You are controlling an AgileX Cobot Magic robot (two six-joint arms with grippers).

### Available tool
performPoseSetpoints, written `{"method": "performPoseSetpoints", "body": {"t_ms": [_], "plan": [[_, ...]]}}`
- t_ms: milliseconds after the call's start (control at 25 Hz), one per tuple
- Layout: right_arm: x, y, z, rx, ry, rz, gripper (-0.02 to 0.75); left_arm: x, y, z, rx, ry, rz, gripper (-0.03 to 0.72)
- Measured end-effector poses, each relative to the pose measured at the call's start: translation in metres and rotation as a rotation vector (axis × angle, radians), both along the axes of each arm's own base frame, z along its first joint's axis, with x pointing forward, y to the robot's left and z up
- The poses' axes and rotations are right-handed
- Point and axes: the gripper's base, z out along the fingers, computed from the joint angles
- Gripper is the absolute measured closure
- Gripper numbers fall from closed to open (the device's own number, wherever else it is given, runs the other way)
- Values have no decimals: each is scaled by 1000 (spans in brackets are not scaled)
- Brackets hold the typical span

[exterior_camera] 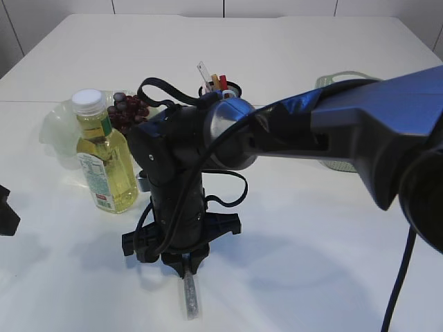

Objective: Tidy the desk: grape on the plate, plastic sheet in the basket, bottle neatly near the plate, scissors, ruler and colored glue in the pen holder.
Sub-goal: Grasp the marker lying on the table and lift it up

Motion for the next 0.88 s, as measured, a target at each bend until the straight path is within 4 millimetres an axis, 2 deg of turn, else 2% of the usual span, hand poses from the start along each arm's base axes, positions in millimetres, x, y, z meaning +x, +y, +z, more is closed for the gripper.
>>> {"method": "performPoseSetpoints", "body": {"t_ms": [360,520,680,880], "plan": [[1,3,6,10,6,27,627,0,0,0,-2,0,1,273],[8,-2,18,45,6,38,627,0,0,0,-7,1,3,273],[26,-23,40,104,-9,45,628,0,-1,0,-15,2,7,273],[64,-70,69,289,-36,21,628,0,-2,0,-25,4,12,273]]}}
